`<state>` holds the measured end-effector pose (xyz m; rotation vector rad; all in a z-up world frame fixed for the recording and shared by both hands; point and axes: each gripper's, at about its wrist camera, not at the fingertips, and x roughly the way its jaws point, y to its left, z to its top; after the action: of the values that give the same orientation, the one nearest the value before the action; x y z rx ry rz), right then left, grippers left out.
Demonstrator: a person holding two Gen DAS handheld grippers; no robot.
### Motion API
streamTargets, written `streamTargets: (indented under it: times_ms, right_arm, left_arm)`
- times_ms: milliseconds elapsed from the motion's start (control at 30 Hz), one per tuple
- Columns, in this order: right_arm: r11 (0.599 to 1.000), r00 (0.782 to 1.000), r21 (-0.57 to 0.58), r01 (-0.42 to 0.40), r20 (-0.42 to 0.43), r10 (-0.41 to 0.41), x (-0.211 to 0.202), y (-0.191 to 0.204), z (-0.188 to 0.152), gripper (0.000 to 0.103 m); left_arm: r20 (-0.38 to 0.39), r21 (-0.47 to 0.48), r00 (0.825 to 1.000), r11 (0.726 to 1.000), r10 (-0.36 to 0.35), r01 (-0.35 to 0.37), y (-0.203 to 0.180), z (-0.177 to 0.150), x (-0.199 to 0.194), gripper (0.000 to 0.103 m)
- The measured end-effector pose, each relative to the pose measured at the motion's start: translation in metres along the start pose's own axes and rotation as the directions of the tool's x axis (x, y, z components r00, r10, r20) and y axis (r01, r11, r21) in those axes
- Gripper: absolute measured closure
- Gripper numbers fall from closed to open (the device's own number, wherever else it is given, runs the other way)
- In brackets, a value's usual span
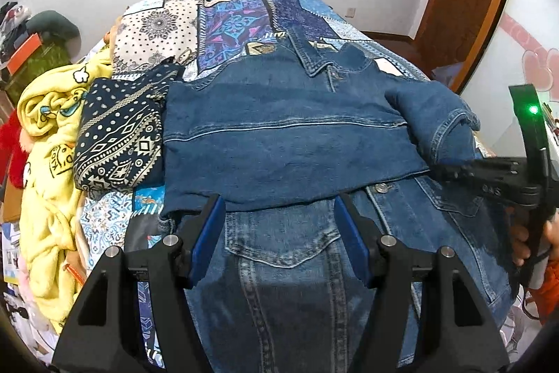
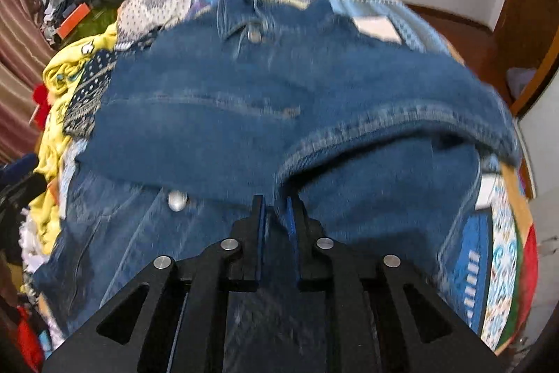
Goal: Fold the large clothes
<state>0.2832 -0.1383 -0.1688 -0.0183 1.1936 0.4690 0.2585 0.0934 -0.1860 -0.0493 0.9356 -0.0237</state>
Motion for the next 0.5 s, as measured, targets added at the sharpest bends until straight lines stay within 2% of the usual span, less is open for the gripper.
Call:
streamTargets:
  times_ms: [67,100,133,233,333,500]
  right_arm:
    - [0.998,0.998,0.042,-0.046,-0.03,0.047,-0.006,-0.01,-0.006,0.073]
    - [0.997,0.998,0.062,-0.051,-0.035,0.053,-0.011,-0.017,-0.011,0.058]
    - [0.997,0.999,0.067,-0.046,-0.024,0.048,-0.016,-0.02,-0.015,0.047]
    - [0.999,1.0,0.053,-0.004,0.028,0.002,-0.04,-0.034,-0.028,0.044]
    - [0.996,0.995,0.075,0.045,0.08,-0.051,-0.062,-0.054,-0.034,0.043]
    - [0.978,0.966,0.088,0.188,0.162,-0.201,-0.087,-0.082,-0.037,0.032]
  left_arm:
    - [0.005,0.013,1.0,1.0,-0.006,0.006,-0.008,0.004,-0.002,0.039]
    - [0.009,0.024,1.0,1.0,-0.014,0.013,-0.013,0.008,-0.003,0.039]
    - [0.014,0.038,1.0,0.999,-0.021,0.02,-0.02,0.012,-0.005,0.039]
    - [0.027,0.09,0.999,0.995,-0.037,0.034,-0.042,0.027,-0.007,0.039]
    - [0.044,0.165,0.998,0.985,-0.052,0.044,-0.077,0.048,-0.006,0.035]
    - [0.06,0.268,0.993,0.96,-0.103,0.083,-0.134,0.077,0.011,0.022]
